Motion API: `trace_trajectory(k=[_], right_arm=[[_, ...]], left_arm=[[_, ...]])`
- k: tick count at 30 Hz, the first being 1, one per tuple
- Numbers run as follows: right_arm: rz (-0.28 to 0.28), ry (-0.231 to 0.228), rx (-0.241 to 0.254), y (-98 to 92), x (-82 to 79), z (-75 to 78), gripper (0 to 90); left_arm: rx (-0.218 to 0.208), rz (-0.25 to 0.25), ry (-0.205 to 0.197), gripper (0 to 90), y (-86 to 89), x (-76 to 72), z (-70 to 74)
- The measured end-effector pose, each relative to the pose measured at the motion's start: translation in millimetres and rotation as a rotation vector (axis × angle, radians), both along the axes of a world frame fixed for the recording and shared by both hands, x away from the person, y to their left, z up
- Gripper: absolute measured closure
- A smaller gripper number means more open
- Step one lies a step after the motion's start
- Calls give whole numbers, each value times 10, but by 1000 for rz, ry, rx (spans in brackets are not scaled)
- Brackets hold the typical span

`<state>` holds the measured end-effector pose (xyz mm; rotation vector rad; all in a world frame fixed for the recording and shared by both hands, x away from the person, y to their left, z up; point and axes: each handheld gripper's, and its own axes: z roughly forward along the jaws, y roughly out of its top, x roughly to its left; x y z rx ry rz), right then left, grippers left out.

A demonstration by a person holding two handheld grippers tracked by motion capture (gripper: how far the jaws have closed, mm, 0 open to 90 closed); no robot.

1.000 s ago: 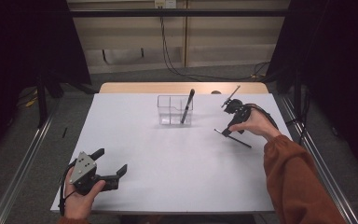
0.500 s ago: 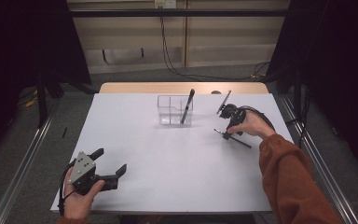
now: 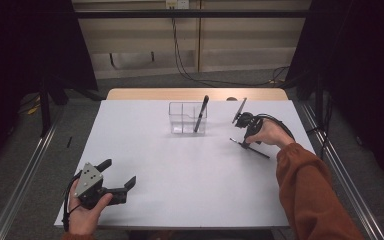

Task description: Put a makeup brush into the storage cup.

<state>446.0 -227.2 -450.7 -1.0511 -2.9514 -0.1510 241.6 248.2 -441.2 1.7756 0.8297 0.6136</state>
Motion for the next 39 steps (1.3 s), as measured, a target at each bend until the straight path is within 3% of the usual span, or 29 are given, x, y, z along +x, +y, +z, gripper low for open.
trace_trajectory(k=[10, 21, 39], right_arm=[[1, 9, 0, 0, -1, -8, 862], [12, 12, -1, 0, 1, -5, 865], [-22, -2, 16, -41, -28, 25, 868]], left_arm=[[4, -2, 3, 30, -2, -1, -4], [8, -1, 1, 30, -2, -3, -4], [10, 6, 1, 30, 5, 1, -3]])
